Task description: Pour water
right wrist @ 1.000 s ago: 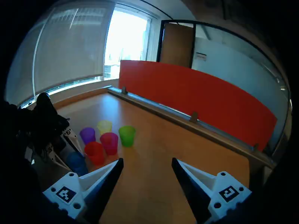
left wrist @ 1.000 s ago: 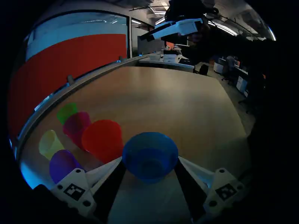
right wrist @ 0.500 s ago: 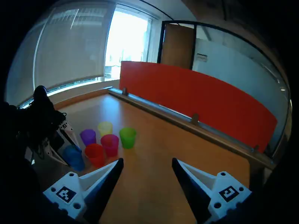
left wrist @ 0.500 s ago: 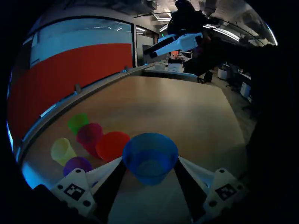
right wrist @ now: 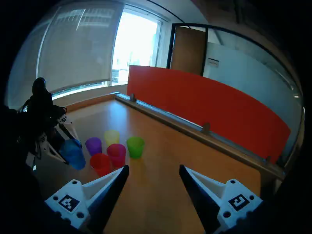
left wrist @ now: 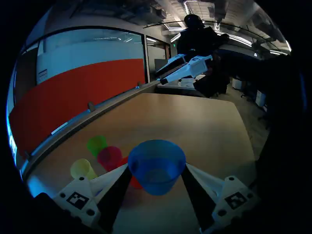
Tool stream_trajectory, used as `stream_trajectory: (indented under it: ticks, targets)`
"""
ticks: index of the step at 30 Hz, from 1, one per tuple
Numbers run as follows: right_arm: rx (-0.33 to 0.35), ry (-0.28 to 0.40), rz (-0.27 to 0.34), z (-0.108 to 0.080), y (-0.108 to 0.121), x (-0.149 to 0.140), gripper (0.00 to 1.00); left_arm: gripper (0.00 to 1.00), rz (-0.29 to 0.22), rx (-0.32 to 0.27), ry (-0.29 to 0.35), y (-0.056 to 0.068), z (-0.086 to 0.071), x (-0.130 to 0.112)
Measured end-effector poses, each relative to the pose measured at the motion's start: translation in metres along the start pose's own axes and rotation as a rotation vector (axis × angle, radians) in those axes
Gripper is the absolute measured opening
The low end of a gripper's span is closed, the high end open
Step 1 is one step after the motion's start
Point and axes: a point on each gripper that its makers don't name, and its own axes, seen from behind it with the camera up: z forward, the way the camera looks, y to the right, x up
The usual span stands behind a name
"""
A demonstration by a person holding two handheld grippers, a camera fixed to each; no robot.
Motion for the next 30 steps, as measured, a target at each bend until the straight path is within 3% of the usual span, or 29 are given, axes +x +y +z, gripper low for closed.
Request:
stream_trajectory:
  ticks: [30]
  targets:
    - [0.025,0.018,0.009,0.015,-0.005,0.009,1.00,0.84,-0.061,0.070,0.129,-0.022,-0.035,0.054]
